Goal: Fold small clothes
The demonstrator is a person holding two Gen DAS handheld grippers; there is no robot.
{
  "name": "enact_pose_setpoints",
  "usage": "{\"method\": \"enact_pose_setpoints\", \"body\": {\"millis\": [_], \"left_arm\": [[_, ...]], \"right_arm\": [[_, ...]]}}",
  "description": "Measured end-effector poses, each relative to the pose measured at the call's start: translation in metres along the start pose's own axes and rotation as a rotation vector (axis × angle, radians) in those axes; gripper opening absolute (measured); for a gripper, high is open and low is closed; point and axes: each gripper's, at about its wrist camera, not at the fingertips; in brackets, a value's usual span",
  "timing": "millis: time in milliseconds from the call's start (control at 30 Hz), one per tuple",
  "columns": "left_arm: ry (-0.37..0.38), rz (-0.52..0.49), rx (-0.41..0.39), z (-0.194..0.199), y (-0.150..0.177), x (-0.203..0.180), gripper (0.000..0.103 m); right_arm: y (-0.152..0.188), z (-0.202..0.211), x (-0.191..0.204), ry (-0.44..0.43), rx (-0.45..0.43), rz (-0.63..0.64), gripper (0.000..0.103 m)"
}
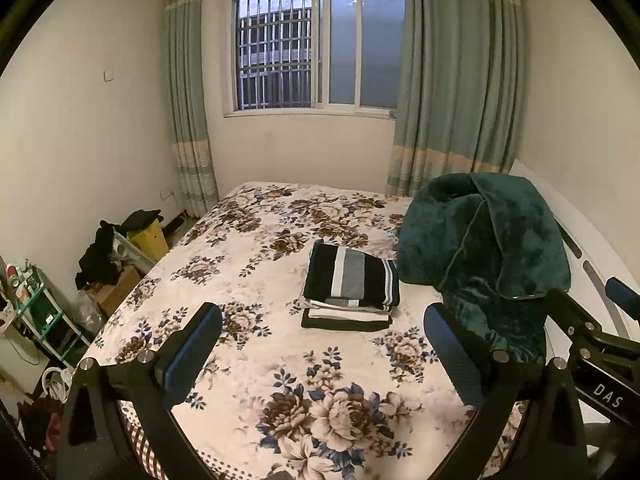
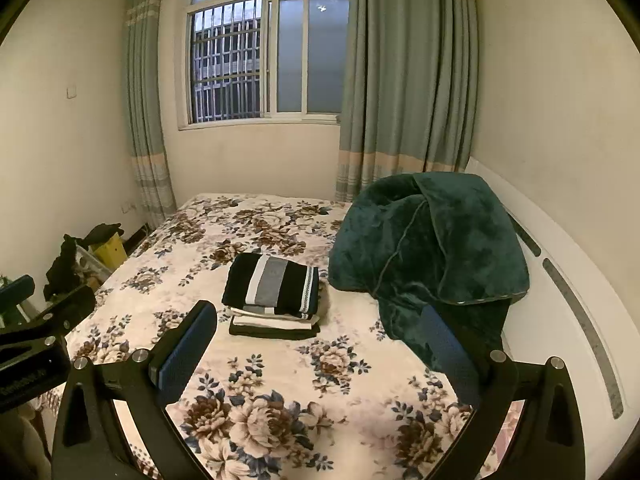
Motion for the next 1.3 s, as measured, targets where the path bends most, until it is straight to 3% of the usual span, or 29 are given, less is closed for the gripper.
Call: {"method": "enact_pose_setpoints", "body": {"millis": [1300], "left_arm": [[-0.004,-0.019,-0.028,0.006,-0.002,0.001,0.103]], "right_arm": [[0.0,-0.005,0.01,0.002,-0.012,-0.002,0.103]]}}
Point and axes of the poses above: each gripper's, at about its wrist camera, not at the fingertips, and z roughly against the way its jaws point, x to its left, y to its underside, and after that the axes turned 6 degrees about z, right-handed
